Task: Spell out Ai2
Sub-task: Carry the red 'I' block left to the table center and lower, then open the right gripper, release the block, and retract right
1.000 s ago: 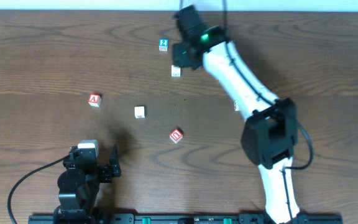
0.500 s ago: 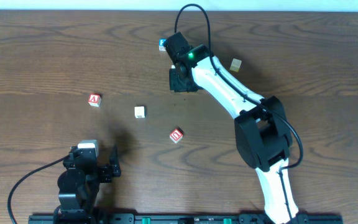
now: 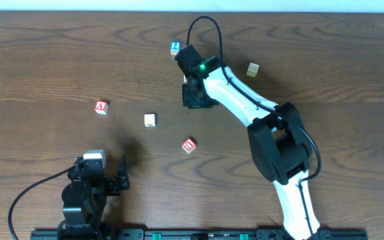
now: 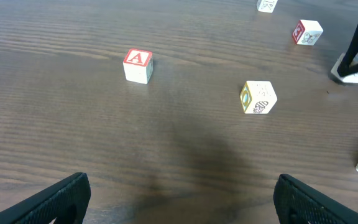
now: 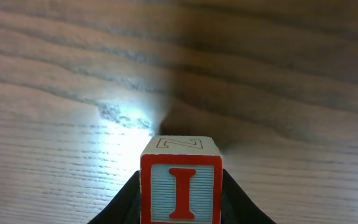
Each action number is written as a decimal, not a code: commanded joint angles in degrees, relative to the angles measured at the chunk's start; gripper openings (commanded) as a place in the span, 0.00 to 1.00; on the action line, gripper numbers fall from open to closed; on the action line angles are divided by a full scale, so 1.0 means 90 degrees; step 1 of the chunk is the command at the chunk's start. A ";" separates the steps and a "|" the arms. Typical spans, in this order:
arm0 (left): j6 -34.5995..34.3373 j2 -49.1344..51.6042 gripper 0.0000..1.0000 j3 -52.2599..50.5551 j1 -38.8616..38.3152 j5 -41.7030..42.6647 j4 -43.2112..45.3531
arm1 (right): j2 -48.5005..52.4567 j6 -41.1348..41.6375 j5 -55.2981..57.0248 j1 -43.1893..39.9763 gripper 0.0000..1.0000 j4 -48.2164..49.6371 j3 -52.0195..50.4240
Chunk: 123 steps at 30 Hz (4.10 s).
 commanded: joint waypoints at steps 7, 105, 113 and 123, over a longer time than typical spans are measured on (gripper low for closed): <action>-0.0015 -0.0036 0.95 -0.0063 0.0022 -0.0024 0.0015 | 0.0007 0.0114 0.0044 0.0153 0.01 0.0012 -0.0158; -0.0015 -0.0036 0.95 -0.0063 0.0022 -0.0024 0.0015 | -0.0549 -0.0539 0.1224 -0.0780 0.99 0.0097 0.1557; -0.0015 -0.0036 0.95 -0.0063 0.0022 -0.0024 0.0015 | -0.2212 -0.1175 0.1377 -0.1141 0.99 -0.0712 0.1909; -0.0015 -0.0036 0.95 -0.0063 0.0022 -0.0024 0.0015 | -0.4639 -0.1149 0.2402 -0.1175 0.99 -0.2079 0.0559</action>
